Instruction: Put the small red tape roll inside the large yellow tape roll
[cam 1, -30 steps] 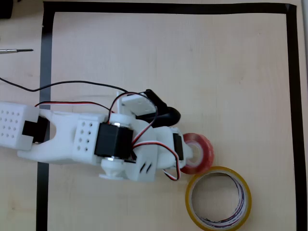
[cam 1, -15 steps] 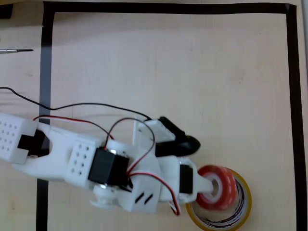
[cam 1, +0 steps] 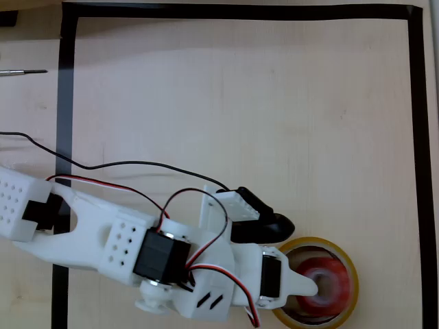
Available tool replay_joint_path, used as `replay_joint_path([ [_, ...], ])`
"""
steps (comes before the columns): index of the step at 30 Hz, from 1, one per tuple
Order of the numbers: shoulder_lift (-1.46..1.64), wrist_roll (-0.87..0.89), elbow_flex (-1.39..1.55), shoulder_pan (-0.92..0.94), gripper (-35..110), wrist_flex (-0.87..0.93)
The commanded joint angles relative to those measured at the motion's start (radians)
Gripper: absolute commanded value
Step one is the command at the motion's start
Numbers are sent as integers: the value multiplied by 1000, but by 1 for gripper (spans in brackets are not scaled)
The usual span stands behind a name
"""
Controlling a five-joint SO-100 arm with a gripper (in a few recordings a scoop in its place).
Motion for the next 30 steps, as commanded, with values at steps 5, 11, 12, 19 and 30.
replay_joint_path([
  [5, 141, -26, -40, 21, 14, 2],
  [11, 156, -26, -175, 18, 14, 150],
  [12, 179, -26, -178, 17, 14, 186],
  [19, 420, -15, -179, -8, 14, 440],
  [30, 992, 63, 275, -97, 2, 584],
])
